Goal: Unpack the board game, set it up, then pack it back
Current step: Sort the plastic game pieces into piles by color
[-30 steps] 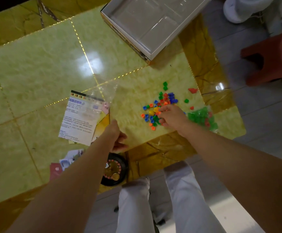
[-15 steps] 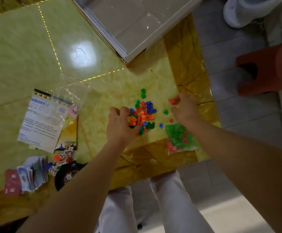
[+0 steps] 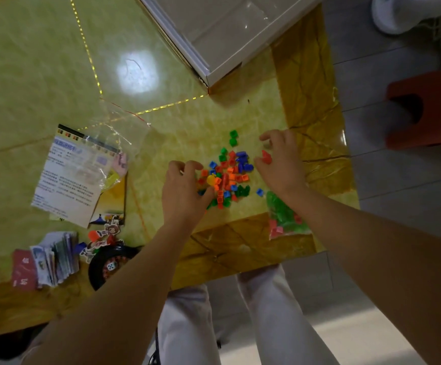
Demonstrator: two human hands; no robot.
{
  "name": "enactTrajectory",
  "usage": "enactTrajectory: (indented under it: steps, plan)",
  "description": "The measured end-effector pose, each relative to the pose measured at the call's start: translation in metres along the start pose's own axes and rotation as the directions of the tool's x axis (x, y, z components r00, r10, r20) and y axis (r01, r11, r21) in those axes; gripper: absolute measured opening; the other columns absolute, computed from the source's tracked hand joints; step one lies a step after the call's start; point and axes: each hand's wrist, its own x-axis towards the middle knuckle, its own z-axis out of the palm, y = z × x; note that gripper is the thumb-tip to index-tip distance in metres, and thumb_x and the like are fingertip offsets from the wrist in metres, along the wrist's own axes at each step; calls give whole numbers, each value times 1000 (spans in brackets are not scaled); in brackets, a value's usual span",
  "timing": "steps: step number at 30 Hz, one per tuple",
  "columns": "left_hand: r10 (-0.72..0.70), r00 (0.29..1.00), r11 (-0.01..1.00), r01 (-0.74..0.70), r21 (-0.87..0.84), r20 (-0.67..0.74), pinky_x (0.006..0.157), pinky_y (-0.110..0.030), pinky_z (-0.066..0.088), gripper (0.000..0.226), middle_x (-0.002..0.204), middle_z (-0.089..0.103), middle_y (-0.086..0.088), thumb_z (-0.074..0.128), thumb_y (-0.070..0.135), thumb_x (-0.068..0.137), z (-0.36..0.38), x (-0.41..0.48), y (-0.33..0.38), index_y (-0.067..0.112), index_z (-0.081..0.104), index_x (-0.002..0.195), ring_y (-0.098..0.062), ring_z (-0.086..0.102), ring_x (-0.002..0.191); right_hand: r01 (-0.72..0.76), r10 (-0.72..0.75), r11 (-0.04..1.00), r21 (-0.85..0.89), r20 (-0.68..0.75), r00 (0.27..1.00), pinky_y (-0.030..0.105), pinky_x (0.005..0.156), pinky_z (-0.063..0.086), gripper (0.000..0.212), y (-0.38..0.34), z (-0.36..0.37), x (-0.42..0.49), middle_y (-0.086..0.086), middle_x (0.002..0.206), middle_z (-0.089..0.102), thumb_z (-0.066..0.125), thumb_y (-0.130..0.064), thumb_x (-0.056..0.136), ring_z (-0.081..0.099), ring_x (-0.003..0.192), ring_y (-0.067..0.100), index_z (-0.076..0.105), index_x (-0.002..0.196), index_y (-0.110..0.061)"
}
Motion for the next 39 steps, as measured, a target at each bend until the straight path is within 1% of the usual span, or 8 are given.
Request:
enactTrajectory:
  steps: [4, 10, 16, 21, 26, 28, 33, 39]
  plan:
    - [-12, 999, 1000, 12, 14, 34, 66, -32, 42, 36, 110, 42, -5, 76, 25, 76, 7, 3, 3, 19, 61, 107, -25, 51, 96, 138, -121, 987, -79, 186, 975, 33, 82, 51, 33, -10, 15, -9, 1, 111, 45, 73, -17, 81, 54, 98, 16, 57, 110, -19]
    - [-46, 998, 999, 46, 11, -45, 64, -32, 43, 29, 108, 44, -3, 72, 32, 82, 1, -3, -18, 19, 59, 104, -23, 54, 93, 45, -42, 997, -64, 35, 998, 40, 88, 52, 36, -7, 16, -7, 7, 118, 46, 71, -12, 82, 56, 102, 22, 55, 114, -14]
    - [-25, 1000, 1000, 25, 16, -2, 63, -30, 45, 44, 111, 41, -3, 76, 29, 75, 0, -8, -24, 20, 53, 111, -20, 52, 95, 179, -155, 976, -123, 185, 970, 32, 81, 53, 26, -18, 23, -22, 0, 112, 47, 70, -17, 85, 56, 95, 14, 60, 109, -18]
    - [-57, 998, 997, 55, -60, -36, 70, -28, 45, 54, 118, 41, -5, 76, 28, 77, -7, -17, -41, 18, 48, 123, -14, 46, 95, 90, -85, 994, -62, 78, 993, 34, 81, 54, 30, -15, 25, -25, 3, 119, 46, 68, -17, 86, 60, 94, 16, 56, 114, -15]
    - [-128, 990, 988, 123, -96, -54, 67, -35, 45, 38, 111, 48, -5, 67, 16, 80, -9, -22, -56, 16, 51, 114, -23, 53, 94, 187, -196, 981, 59, 265, 944, 29, 67, 47, 22, -41, 40, -47, -10, 94, 50, 65, -18, 87, 54, 77, 6, 57, 107, -19]
    - [-131, 991, 988, 128, -87, -23, 66, -35, 42, 30, 108, 49, -5, 66, 14, 81, -9, -24, -63, 16, 53, 109, -23, 54, 91, 217, -194, 976, -23, 359, 913, 33, 68, 48, 24, -46, 54, -58, -7, 99, 52, 64, -19, 88, 55, 82, 10, 57, 111, -19]
    - [-85, 994, 992, 78, -101, -66, 66, -35, 46, 28, 108, 50, -3, 65, 18, 83, -10, -25, -75, 18, 54, 109, -19, 56, 90, 157, -142, 985, -67, 186, 972, 34, 72, 53, 23, -48, 63, -66, -1, 113, 52, 62, -18, 90, 59, 90, 14, 57, 113, -16]
    - [40, 996, 996, -45, -74, -74, 65, -32, 44, 16, 99, 51, -2, 66, 22, 87, -4, -20, -82, 18, 62, 101, -20, 55, 85, 249, -226, 967, -63, 251, 941, 39, 68, 50, 24, -73, 89, -82, 0, 103, 53, 65, -24, 88, 60, 85, 20, 59, 110, -17]
